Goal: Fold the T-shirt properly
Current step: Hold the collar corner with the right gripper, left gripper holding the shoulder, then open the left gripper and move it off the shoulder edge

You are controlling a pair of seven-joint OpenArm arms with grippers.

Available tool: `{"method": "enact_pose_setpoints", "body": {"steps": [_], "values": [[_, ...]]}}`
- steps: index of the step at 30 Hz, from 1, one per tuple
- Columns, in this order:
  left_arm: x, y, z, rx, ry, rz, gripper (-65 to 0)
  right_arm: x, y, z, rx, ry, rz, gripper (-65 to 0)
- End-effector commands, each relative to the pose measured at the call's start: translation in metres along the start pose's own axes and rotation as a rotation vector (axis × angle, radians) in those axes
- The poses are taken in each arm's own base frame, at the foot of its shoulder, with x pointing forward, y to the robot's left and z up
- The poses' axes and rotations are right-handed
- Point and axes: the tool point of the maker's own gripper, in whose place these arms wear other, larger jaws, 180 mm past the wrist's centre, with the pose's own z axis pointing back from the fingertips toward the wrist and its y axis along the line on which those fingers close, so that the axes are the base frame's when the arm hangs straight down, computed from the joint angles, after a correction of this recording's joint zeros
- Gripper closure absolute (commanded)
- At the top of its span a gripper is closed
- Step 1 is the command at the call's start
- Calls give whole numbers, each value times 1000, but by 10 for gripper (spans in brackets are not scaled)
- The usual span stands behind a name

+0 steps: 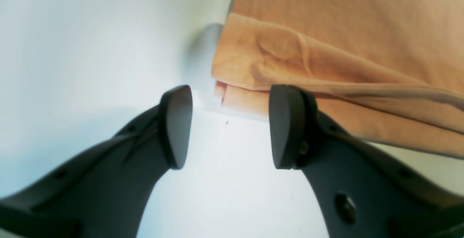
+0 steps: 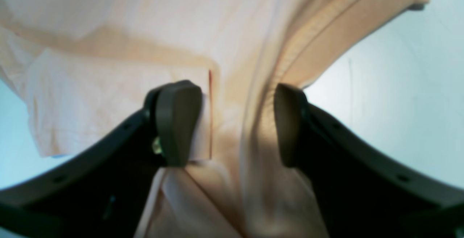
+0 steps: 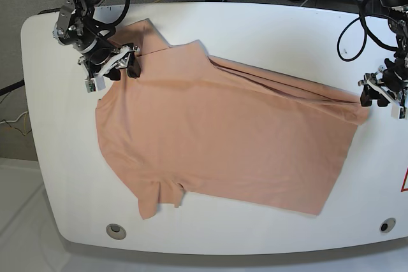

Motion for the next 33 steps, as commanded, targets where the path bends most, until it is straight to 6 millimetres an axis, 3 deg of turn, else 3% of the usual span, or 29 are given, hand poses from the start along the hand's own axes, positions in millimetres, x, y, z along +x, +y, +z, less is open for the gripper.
{"method": "enact_pose_setpoints", "body": {"steps": [1,12,28,33], "values": [[13,-3,0,-9,-30,-39,-321,7,-1,2,-6,-12,18,-344],[-5,-41,-18,-93,46,-126,-317,10,0,1,-1,-14,18,-344],[-13,-45,-31,-108,83,-95,-311,5,-1,1,-6,8,17,-343],[0,-44,-37,-110,46,-84,-311,0,-1,0,-13,30,21,-342]]}}
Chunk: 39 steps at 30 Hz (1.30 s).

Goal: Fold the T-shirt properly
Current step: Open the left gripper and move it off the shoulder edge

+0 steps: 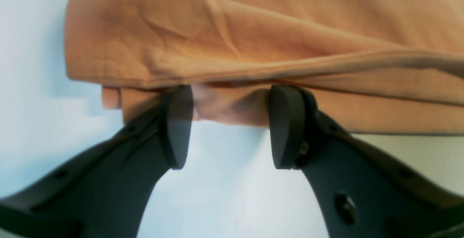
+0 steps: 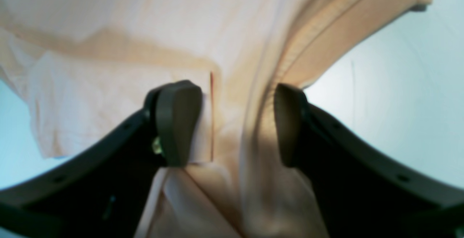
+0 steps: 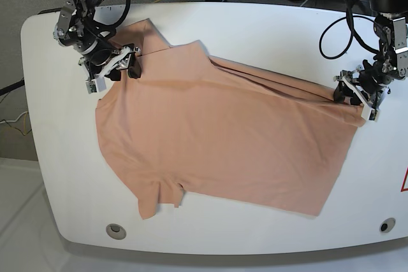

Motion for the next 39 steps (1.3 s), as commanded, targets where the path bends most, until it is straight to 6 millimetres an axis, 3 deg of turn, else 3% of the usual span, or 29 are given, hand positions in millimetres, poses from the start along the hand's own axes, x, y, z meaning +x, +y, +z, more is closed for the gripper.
{"method": "enact_pose_setpoints", "body": {"steps": [1,9,17,19,23,25,31,39], "values": [[21,8,3,14,-46,-15,-311,3,-2,2,-11,11,20,-342],[24,4,0,1,-65,-10,-298,3,-2,2,-12,9,19,-342],[33,6,3,16,-85,-14,-161,5,-2,1,-9,-1,19,-340],[38,10,7,27,-102,-9,-157,6,-1,1,-8,-2,19,-340],[62,31,29,78,-172,0,-218,6,-1,2,-9,-3,19,-342],[70,41,37,102,-201,6,-286,6,-2,2,-11,-4,19,-342],[82,74,61,187,-243,42,-327,4,-2,2,-11,4,16,-344],[85,92,81,236,-279,87,-330,4,-2,1,-10,5,17,-343]]}}
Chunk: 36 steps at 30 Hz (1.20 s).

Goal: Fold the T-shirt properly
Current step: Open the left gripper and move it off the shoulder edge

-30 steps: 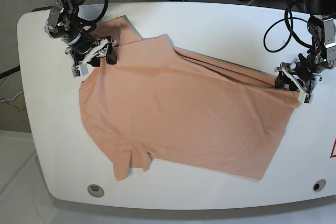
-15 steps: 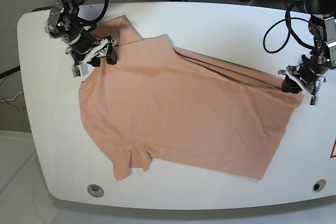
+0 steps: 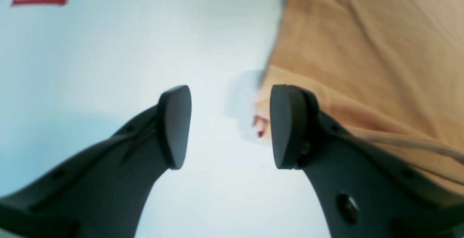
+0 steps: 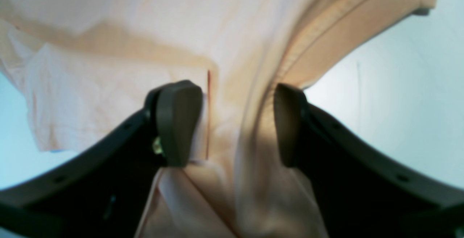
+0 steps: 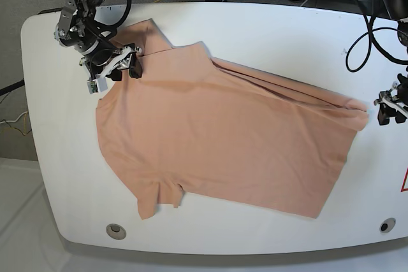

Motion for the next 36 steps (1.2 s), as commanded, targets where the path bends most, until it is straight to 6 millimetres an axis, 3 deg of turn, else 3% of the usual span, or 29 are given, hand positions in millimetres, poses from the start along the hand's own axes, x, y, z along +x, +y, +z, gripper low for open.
{"method": "enact_pose_setpoints", "body": {"steps": [1,8,22,36], "values": [[23,12,11,19,-77,7,-326,3,-3,2,-11,3,15,-344],[13,17,16,28,-88,50,-315,5,-3,3,-11,1,19,-346],[6,-6,9,-51,-81,103,-317,4,-2,3,-8,-4,19,-348],[1,-2,7,-24,-59,76,-320,4,-1,2,-4,-6,20,-349]]}}
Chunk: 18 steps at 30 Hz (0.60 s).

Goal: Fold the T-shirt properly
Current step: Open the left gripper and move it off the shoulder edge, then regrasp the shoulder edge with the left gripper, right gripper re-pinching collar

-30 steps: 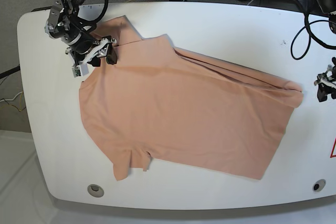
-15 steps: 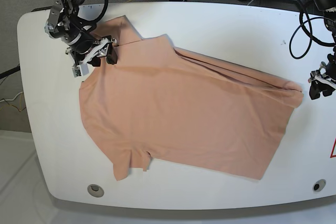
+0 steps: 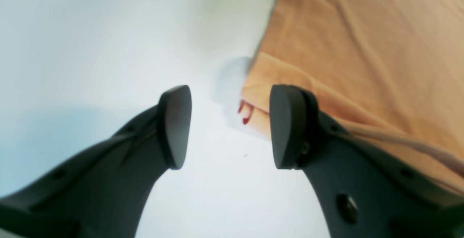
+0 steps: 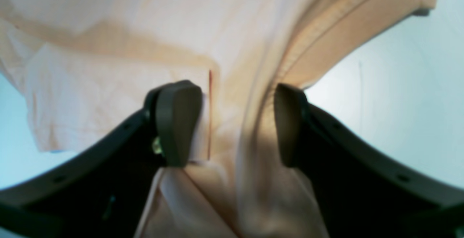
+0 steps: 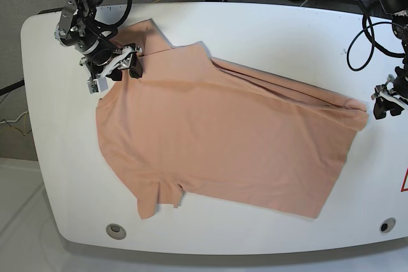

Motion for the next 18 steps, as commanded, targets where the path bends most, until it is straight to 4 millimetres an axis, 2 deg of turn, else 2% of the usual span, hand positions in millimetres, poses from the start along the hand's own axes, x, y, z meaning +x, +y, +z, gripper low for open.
{"method": "enact_pose_setpoints", "body": {"steps": [1,16,18], "values": [[20,3,3,5,-51,-25,-319,5,-2,2,-4,-4,18,-348],[2,4,-4,22,11,-65,-315,6,-1,1,0,-9,20,-334],[-9,8,-10,49,46,-95,-278,5,0,1,3,-10,23,-277]]}}
